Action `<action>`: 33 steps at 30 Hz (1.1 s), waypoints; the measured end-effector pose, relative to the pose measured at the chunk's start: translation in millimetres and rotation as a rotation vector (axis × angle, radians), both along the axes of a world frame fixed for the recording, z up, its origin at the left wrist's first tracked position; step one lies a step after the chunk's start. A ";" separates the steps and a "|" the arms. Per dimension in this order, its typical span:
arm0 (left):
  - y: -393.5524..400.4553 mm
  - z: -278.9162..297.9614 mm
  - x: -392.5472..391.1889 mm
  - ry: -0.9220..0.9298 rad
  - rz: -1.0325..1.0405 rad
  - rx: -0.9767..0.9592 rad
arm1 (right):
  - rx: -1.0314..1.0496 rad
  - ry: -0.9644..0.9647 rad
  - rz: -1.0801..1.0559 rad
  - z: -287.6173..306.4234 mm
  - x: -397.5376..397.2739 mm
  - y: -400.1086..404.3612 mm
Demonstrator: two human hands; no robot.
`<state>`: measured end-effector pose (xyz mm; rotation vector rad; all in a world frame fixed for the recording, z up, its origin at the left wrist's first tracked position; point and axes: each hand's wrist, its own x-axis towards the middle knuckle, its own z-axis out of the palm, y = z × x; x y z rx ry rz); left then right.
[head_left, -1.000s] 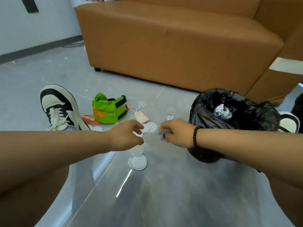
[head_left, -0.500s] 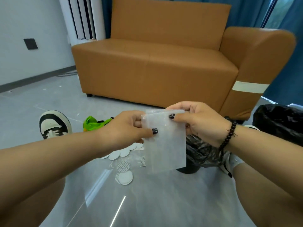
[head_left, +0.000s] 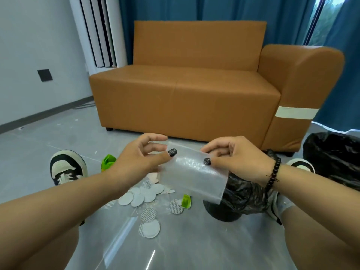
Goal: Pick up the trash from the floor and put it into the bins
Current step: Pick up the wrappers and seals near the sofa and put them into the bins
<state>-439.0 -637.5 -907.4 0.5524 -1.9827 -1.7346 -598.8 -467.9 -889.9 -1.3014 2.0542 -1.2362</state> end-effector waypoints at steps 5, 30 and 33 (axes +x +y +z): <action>-2.9 -0.8 5.4 -0.112 -0.243 -0.109 | -0.064 0.052 0.060 -1.6 -0.4 -2.3; -24.4 -8.6 -5.6 -0.089 -0.097 0.153 | -0.169 -0.463 0.053 -18.8 -11.0 -12.2; -25.2 -11.4 -6.6 -0.087 -0.088 0.124 | -0.140 -0.460 0.036 -21.3 -11.3 -11.6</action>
